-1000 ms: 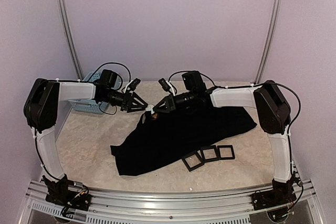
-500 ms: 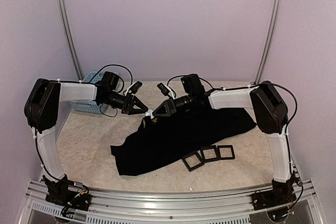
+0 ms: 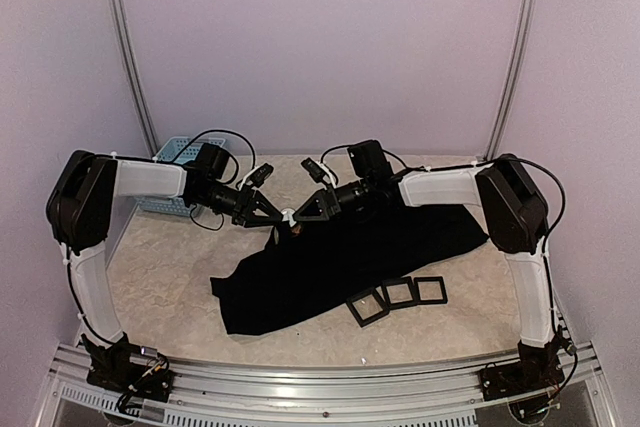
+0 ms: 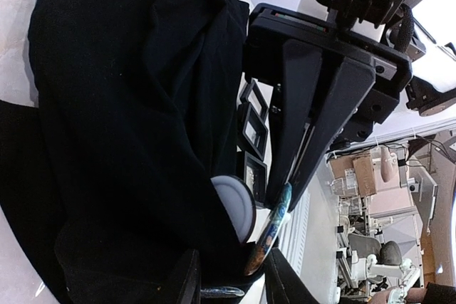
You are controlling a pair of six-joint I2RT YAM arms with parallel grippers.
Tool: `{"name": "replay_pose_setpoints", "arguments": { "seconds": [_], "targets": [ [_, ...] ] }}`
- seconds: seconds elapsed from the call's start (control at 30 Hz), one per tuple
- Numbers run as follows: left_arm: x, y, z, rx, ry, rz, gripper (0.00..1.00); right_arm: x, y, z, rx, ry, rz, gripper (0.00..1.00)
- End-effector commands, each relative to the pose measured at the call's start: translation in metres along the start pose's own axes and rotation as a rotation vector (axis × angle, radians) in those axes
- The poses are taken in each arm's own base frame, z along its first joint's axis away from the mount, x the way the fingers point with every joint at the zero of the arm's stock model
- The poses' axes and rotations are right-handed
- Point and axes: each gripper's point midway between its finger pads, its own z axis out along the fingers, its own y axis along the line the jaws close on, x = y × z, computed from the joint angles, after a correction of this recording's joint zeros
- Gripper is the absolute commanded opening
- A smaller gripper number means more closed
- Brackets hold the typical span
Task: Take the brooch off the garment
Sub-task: Pass from the right arm to the left
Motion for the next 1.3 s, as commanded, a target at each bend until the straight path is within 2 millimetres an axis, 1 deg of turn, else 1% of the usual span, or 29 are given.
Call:
{"name": "replay_pose_setpoints", "arguments": {
  "seconds": [0.0, 0.27, 0.4, 0.47, 0.6, 0.63, 0.83, 0.93, 1.07, 1.27],
  "targets": [
    [-0.0002, -0.0131, -0.0009, 0.028, 0.006, 0.035, 0.29, -0.0025, 0.0004, 0.0006, -0.05, 0.011, 0.002, 0.0],
    [-0.0032, -0.0156, 0.0011, 0.042, 0.008, 0.037, 0.16, -0.0007, -0.0004, 0.002, -0.069, 0.03, 0.011, 0.0],
    [-0.0031, -0.0169, 0.0016, 0.051, 0.01, 0.037, 0.05, -0.0023, -0.0016, 0.0029, -0.064, 0.03, 0.007, 0.0],
    [-0.0031, -0.0178, 0.0018, 0.058, 0.012, 0.035, 0.01, -0.0036, -0.0023, 0.0023, -0.059, 0.027, 0.006, 0.0],
    [-0.0022, -0.018, 0.0026, 0.062, 0.015, 0.032, 0.0, -0.0045, -0.0028, 0.0024, -0.052, 0.024, 0.006, 0.0],
    [-0.0022, -0.0179, 0.0021, 0.061, 0.014, 0.032, 0.0, -0.004, -0.0032, 0.0023, -0.051, 0.024, 0.009, 0.03],
    [-0.0025, -0.0167, 0.0015, 0.047, 0.005, 0.036, 0.0, -0.0013, -0.0031, 0.0008, -0.047, 0.021, 0.018, 0.26],
    [-0.0047, -0.0189, 0.0003, 0.043, -0.003, 0.046, 0.0, 0.0011, -0.0046, 0.0001, -0.041, 0.017, 0.026, 0.34],
    [-0.0061, -0.0196, -0.0005, 0.043, -0.008, 0.05, 0.0, 0.0015, -0.0065, 0.0003, -0.029, 0.011, 0.025, 0.42],
    [-0.0078, -0.0215, -0.0011, 0.045, -0.01, 0.054, 0.0, 0.0016, -0.0083, 0.002, -0.024, 0.011, 0.029, 0.46]
  ]
}}
